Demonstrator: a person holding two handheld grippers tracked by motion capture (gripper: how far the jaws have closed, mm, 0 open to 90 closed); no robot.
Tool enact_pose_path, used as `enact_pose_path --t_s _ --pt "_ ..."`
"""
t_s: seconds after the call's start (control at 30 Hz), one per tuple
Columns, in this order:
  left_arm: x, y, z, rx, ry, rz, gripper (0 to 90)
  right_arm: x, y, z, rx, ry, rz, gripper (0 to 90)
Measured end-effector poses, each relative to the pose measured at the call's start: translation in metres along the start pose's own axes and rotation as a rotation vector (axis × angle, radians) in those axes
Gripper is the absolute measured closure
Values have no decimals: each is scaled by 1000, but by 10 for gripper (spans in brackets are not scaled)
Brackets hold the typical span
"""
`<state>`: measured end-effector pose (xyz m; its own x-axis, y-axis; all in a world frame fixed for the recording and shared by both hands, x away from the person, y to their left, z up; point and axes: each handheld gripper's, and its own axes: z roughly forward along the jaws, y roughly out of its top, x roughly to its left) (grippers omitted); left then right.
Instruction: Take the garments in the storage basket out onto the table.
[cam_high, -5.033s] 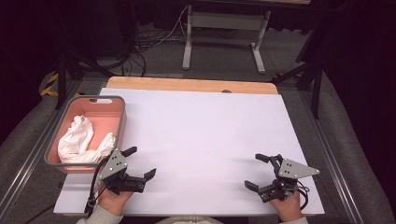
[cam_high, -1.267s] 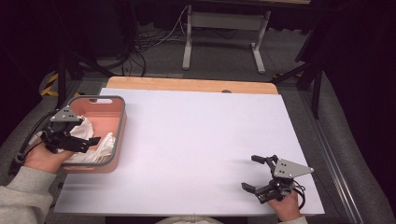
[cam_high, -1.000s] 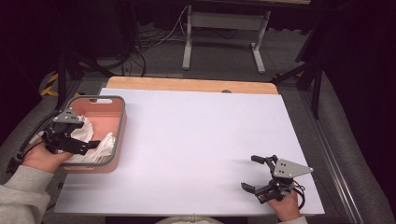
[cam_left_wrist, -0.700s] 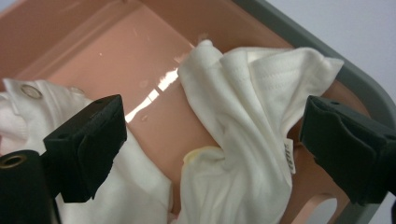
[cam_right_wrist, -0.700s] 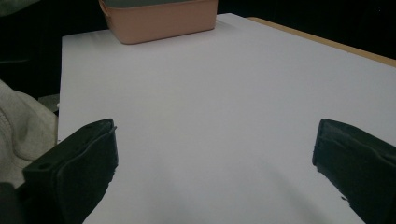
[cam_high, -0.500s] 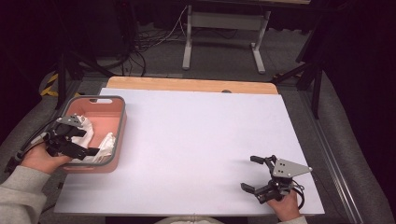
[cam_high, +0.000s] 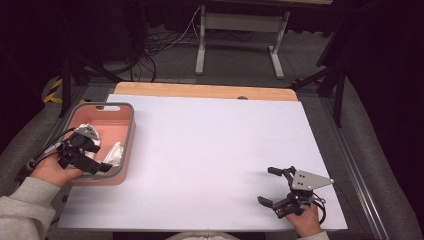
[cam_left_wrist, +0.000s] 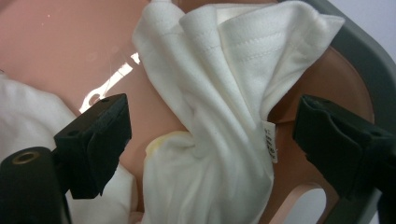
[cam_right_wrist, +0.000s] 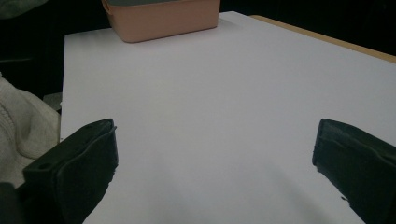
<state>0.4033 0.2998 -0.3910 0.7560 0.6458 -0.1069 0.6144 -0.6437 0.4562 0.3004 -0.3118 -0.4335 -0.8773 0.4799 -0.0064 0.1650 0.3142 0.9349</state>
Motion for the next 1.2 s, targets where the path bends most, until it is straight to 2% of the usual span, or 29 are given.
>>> enact_pose_path --t_s 0.27,0.43,0.57,0.67,0.77,0.83,1.07,1.2 --pt "-4 1 6 102 15 10 175 0 0 0 1 5 -1 9" --pt "-2 0 7 113 6 1 229 0 0 0 1 6 -3 9" --pt "-3 -1 10 156 11 7 300 0 0 0 0 6 -3 10" --pt "-3 -1 10 158 5 9 354 0 0 0 2 8 -4 11" --pt "-3 -2 10 165 -38 14 422 1 0 0 0 10 -5 11" --pt "-3 -2 10 167 -69 23 516 1 0 0 -1 10 -4 12" --pt "-4 -3 8 163 -74 27 689 1 0 0 -1 13 -5 12" --pt "-5 -2 7 168 -72 31 733 1 0 0 -1 13 -5 12"
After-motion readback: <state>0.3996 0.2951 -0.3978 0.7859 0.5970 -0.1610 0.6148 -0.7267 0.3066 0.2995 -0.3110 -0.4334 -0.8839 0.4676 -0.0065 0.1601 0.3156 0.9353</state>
